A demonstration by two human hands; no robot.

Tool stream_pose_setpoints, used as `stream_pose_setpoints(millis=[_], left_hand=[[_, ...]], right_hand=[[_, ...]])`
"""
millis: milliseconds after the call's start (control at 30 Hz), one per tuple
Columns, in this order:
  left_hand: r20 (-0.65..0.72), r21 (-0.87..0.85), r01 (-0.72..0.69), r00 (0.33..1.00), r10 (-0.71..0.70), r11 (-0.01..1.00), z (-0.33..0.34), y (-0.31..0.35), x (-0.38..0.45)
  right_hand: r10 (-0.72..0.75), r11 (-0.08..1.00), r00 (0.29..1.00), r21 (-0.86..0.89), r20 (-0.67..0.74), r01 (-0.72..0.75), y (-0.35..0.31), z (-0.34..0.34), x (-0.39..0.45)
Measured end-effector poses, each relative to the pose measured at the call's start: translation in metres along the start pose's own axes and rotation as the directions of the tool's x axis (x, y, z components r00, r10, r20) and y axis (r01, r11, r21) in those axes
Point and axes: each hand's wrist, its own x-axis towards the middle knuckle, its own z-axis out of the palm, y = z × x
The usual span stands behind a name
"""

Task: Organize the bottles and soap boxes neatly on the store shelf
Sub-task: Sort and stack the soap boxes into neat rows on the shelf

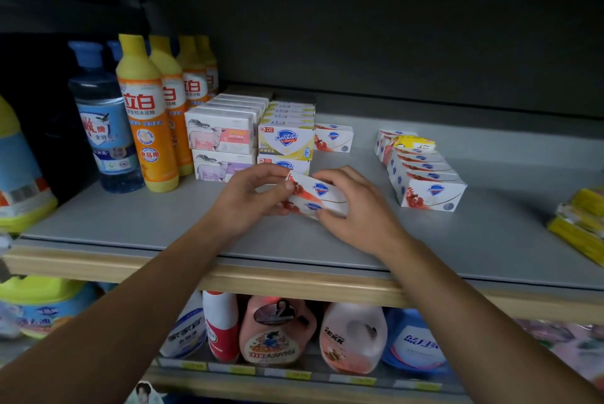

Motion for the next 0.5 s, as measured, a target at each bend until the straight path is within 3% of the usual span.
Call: stream_pose_setpoints(millis=[100, 200, 267, 367, 500], left_hand=[[0.019, 0.047, -0.020, 1.000, 0.019, 0.999, 0.015, 0.011, 0.008], [-0.066, 0.304, -0.076, 0.993, 0.101, 0.949, 0.019, 0.024, 0.026], [-0.109, 0.580, -0.178, 0.950, 0.292, 0.795, 0.016, 0.031, 0.040], [-0.003, 0.867, -0.258, 0.853, 0.521, 0.427, 0.010, 0.033, 0.061], [0.159, 0.949, -0.264, 0.871, 0.464, 0.170, 0.007, 0.015, 0.084]], right_hand=[[0.012, 0.999, 1.000, -0.034, -0.005, -0.013, 0.006, -0.009, 0.003], [0.061, 0.997, 0.997, -0.042, -0.044, -0.063, 0.020, -0.025, 0.010], [0.080, 0.993, 0.994, -0.076, -0.068, -0.085, 0.032, -0.035, 0.017], [0.108, 0.980, 0.991, -0.157, -0.082, -0.120, 0.051, -0.048, 0.035], [0.145, 0.933, 0.988, -0.325, -0.046, -0.152, 0.079, -0.050, 0.071]])
